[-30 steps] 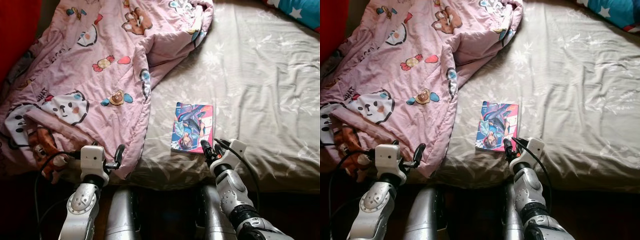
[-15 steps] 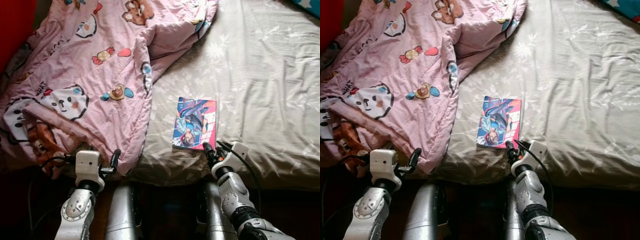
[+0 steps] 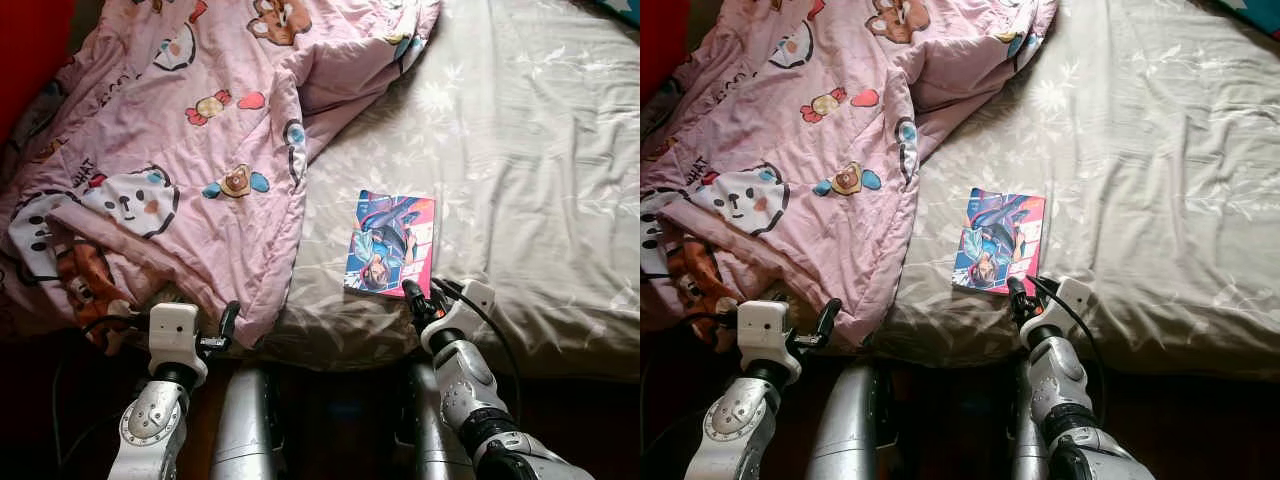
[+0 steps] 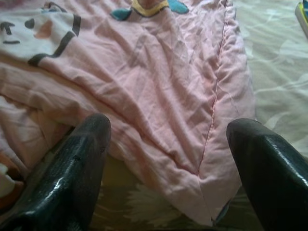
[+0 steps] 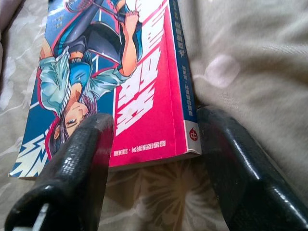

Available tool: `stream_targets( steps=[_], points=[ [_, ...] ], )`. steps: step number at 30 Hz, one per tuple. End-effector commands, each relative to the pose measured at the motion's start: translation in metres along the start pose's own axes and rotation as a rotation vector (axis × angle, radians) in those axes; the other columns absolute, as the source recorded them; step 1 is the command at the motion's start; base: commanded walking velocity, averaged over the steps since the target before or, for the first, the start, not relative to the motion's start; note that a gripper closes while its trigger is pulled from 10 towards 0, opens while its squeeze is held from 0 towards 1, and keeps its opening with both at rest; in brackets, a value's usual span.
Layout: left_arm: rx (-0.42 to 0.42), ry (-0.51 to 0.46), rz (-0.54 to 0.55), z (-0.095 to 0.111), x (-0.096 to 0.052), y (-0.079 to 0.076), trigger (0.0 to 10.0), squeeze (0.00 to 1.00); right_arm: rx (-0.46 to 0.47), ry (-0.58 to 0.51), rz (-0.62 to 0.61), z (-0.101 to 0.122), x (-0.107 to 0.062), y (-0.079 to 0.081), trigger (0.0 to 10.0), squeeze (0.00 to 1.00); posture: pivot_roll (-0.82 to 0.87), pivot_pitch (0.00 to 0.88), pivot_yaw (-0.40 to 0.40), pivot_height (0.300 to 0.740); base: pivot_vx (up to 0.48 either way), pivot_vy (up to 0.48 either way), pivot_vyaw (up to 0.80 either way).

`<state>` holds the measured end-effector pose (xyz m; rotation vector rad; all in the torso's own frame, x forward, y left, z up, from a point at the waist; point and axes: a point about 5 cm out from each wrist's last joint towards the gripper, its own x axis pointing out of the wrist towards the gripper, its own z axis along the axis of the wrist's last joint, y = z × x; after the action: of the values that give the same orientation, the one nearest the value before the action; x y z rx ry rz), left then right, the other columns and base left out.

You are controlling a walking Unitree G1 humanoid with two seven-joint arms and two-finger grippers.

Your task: Clean up the room

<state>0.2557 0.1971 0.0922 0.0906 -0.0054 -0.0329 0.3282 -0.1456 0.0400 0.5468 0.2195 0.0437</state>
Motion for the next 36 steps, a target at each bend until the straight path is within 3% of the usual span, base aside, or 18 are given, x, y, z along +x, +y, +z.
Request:
stream_targets(
  steps=[1, 11, 30, 31, 32, 33, 36],
  points=[
    [0.017, 0.034, -0.006, -0.006, -0.007, 0.002, 10.0, 0.00, 0.048, 0.066, -0.024, -0.020, -0.009, -0.005, 10.0, 0.00, 0.10, 0.389, 0.083, 0.588, 0.000, 0.000, 0.00],
    [0.030, 0.047, -0.016, -0.006, -0.013, 0.002, 10.0, 0.00, 0.124, 0.097, -0.044, -0.030, -0.014, -0.010, 10.0, 0.00, 0.12, 0.409, 0.096, 0.588, 0.000, 0.000, 0.00],
    [0.045, 0.067, -0.016, -0.007, -0.020, 0.004, 10.0, 0.00, 0.161, 0.051, 0.051, -0.019, -0.005, 0.005, 10.0, 0.00, 0.14, 0.415, 0.106, 0.588, 0.000, 0.000, 0.00],
    [0.045, 0.068, -0.016, -0.007, -0.020, 0.004, 10.0, 0.00, 0.162, 0.050, 0.053, -0.018, -0.004, 0.005, 3.0, 0.00, 0.14, 0.414, 0.106, 0.588, 0.000, 0.000, 0.00],
    [0.045, 0.069, -0.016, -0.007, -0.020, 0.004, 10.0, 0.00, 0.163, 0.048, 0.053, -0.018, -0.004, 0.005, 3.0, 0.00, 0.14, 0.414, 0.106, 0.588, 0.000, 0.000, 0.00],
    [0.045, 0.070, -0.015, -0.008, -0.021, 0.004, 10.0, 0.00, 0.163, 0.048, 0.054, -0.018, -0.004, 0.006, 0.0, 0.00, 0.14, 0.413, 0.106, 0.588, 0.000, 0.000, 0.00],
    [0.045, 0.074, -0.014, -0.009, -0.021, 0.005, 10.0, 0.00, 0.165, 0.045, 0.055, -0.018, -0.004, 0.005, 0.0, 0.00, 0.14, 0.412, 0.105, 0.588, 0.000, 0.000, 0.00]
  ],
)
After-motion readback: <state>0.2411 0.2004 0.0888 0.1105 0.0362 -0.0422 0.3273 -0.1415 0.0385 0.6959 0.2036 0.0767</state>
